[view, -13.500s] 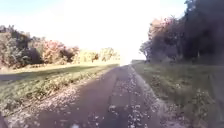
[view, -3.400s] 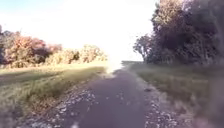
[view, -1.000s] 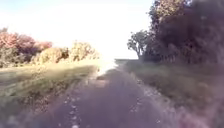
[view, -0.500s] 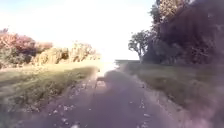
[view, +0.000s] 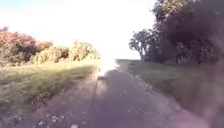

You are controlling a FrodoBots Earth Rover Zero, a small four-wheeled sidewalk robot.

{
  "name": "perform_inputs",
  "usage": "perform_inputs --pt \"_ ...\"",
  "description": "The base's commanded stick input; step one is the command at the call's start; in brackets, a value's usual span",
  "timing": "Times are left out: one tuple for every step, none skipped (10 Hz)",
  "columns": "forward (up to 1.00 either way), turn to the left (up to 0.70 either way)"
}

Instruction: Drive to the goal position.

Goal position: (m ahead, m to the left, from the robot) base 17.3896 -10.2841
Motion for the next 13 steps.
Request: perform_inputs --pt "0.70 -0.14" --pt "0.70 -0.14" --pt "0.70 -0.14" --pt "0.70 -0.14" --pt "0.70 -0.14" --pt "0.70 -0.14" --pt "0.70 -0.14" --pt "0.70 -0.14" --pt "0.70 -0.14" --pt "0.70 -0.14" --pt "0.70 -0.14" --pt "0.70 -0.14" --pt "0.70 -0.14"
